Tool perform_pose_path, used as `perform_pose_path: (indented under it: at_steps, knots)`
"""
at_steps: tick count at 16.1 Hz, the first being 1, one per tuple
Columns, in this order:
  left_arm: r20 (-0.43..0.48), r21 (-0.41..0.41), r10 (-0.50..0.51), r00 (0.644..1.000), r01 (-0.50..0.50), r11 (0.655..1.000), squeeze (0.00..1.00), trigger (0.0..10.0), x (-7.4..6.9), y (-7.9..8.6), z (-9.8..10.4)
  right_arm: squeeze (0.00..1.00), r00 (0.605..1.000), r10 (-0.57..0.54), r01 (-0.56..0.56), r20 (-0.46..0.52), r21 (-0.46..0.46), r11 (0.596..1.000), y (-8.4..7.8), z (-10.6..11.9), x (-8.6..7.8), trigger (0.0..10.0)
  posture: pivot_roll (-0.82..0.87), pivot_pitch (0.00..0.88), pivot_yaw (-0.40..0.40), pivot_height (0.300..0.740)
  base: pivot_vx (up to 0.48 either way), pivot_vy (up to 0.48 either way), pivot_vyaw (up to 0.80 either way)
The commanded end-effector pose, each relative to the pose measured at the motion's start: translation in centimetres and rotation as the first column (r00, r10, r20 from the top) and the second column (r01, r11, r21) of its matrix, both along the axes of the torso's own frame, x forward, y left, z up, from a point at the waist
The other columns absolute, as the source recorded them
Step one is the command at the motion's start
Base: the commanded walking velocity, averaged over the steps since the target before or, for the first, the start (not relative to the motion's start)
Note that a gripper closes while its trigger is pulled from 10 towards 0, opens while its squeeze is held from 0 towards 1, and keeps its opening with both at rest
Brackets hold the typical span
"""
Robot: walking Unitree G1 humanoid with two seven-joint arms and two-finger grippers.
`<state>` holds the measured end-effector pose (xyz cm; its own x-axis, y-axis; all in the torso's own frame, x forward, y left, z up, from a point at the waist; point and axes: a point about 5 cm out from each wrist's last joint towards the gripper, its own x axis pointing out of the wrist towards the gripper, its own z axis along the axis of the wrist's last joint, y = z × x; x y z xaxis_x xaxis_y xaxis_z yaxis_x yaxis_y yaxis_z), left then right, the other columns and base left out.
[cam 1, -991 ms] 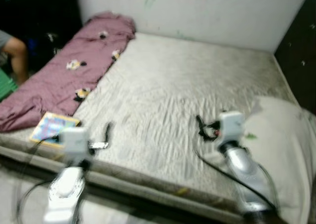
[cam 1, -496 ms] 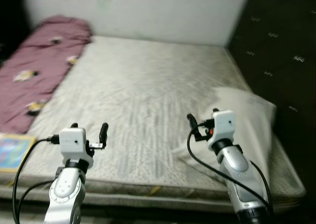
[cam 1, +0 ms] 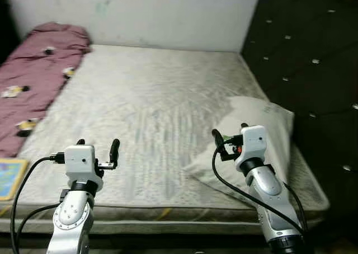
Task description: Clean up the room
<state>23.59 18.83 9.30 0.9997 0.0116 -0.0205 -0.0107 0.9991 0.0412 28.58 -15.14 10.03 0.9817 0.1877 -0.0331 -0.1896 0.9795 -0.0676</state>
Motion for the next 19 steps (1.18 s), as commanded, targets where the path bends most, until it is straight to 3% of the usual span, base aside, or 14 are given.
perform_pose_path:
  at_steps: [1,10,19]
  knots:
    - [0.002,-0.006,-0.008,1.0,0.008,1.0,0.0,10.0,0.04,-0.24,0.07,0.0,1.0,-0.007,0.007,0.011,-0.001,1.0,-0.23,0.38,0.2,10.0,-0.06,0.0,-0.047,0.74,0.0,-0.36,0.0]
    - [0.002,-0.009,-0.008,1.0,0.008,1.0,0.0,10.0,0.12,-0.24,0.09,0.0,1.0,-0.007,0.007,0.012,-0.005,1.0,-0.21,0.44,0.29,10.0,-0.06,0.0,-0.048,0.74,0.0,-0.361,0.0]
    - [0.034,-0.039,-0.039,0.999,0.041,0.998,0.0,10.0,0.14,-0.5,0.45,0.0,1.0,-0.008,0.008,0.009,-0.008,1.0,-0.2,0.45,0.43,10.0,-0.06,0.0,-0.05,0.74,0.0,0.0,0.0]
